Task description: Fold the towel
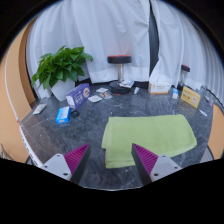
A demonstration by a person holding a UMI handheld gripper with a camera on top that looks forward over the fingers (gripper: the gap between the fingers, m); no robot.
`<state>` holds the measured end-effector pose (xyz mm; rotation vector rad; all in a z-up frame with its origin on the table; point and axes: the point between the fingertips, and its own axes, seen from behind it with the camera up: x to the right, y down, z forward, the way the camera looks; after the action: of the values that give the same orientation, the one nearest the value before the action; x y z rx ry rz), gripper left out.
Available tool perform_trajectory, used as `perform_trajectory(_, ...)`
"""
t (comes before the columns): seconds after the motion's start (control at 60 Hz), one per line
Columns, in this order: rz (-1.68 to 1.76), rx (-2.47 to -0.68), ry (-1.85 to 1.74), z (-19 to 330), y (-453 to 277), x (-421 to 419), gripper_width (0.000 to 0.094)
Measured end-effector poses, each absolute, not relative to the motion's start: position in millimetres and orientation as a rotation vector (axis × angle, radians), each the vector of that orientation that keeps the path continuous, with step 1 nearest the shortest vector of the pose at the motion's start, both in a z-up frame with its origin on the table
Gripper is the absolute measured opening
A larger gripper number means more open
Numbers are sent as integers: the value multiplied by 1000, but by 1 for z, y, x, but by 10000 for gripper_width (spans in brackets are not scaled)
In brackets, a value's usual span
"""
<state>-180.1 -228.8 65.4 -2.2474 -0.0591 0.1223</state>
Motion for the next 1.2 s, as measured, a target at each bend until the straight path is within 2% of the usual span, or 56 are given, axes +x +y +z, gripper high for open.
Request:
perform_trajectory(0.2,32,-2262,-104,11,-136,-191,840)
perform_trajectory(0.3,-39,-2294,-121,-16,-116,-186,709)
perform_trajectory(0.317,-68,-2279,-141,-16,-112,-183,635)
perform_trajectory(0.383,-97,-2254,-230,-17,-110,-185,442)
perform_trajectory(0.45,-142,-2238,-252,-15,-106,-176,97)
perform_trajectory(0.5,-105,-2246,-226,-15,-106,-177,48)
perform_trajectory(0.6,-68,-2272,-215,-11,-107,-179,39)
perform_trajectory(0.667,9,-2281,-202,6,-112,-193,38)
perform_trajectory(0.817,362,-2193,-122,104,-127,-234,38)
perform_trajectory(0.9,448,-2129,-78,147,-126,-217,37)
perform_trajectory(0.967,445,-2119,-49,150,-123,-187,39)
perform_trajectory(1.033,382,-2138,-23,128,-115,-147,51)
perform_trajectory(1.083,306,-2187,-17,101,-111,-115,141)
perform_trajectory(1.133,252,-2240,-15,74,-112,-86,320)
perform_trajectory(1.2,170,-2281,0,56,-115,-47,696)
